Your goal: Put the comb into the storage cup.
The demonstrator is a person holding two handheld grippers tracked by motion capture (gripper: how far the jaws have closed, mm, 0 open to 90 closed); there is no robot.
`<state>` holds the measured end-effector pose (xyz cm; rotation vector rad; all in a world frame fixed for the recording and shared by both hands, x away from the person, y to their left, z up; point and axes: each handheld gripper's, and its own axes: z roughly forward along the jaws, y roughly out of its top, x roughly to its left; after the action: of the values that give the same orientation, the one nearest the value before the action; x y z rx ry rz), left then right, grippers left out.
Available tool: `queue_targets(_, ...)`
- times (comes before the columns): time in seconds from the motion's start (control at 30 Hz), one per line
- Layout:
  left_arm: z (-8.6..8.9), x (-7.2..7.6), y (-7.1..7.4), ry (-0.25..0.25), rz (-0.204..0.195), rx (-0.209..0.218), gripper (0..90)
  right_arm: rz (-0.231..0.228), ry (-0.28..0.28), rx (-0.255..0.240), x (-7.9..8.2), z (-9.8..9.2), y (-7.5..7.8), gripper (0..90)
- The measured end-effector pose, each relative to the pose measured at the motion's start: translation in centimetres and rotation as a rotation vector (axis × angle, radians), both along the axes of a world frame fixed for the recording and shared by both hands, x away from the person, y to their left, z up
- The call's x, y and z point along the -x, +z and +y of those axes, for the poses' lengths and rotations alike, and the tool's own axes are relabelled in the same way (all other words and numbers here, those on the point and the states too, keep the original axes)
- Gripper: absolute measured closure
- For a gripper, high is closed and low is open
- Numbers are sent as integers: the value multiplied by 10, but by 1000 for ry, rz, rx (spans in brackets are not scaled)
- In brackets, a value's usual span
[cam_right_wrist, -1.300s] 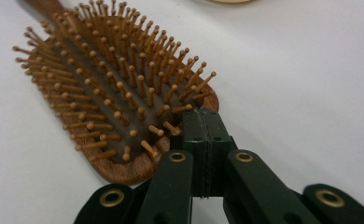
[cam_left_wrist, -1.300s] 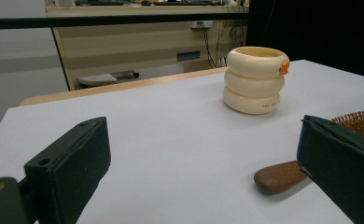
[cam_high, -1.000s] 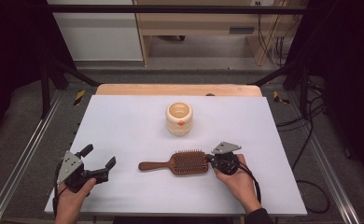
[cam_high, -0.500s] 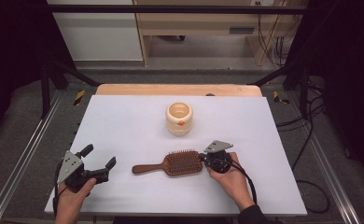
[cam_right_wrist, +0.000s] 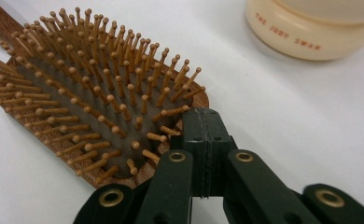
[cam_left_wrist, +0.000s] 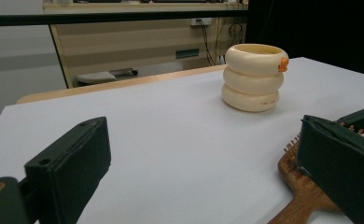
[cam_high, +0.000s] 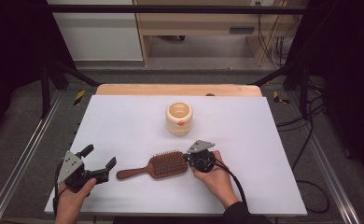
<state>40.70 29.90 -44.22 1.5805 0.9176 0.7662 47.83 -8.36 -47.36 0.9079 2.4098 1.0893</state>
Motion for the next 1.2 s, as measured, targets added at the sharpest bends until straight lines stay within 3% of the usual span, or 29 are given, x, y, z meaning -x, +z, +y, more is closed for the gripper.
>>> queue_targets(0.43,0,0,0,-4,-2,-2,32,-2,40,2,-4,30,0,900)
queue_targets(0.7,-1,1,0,-6,-2,-2,32,-3,46,-4,-3,37,-1,900)
queue_targets(0.97,-1,1,0,-8,0,-9,32,-27,12,-18,-2,22,6,900)
queue_targets(1.2,-2,2,0,-10,5,-15,32,-63,-53,-78,12,-17,19,813)
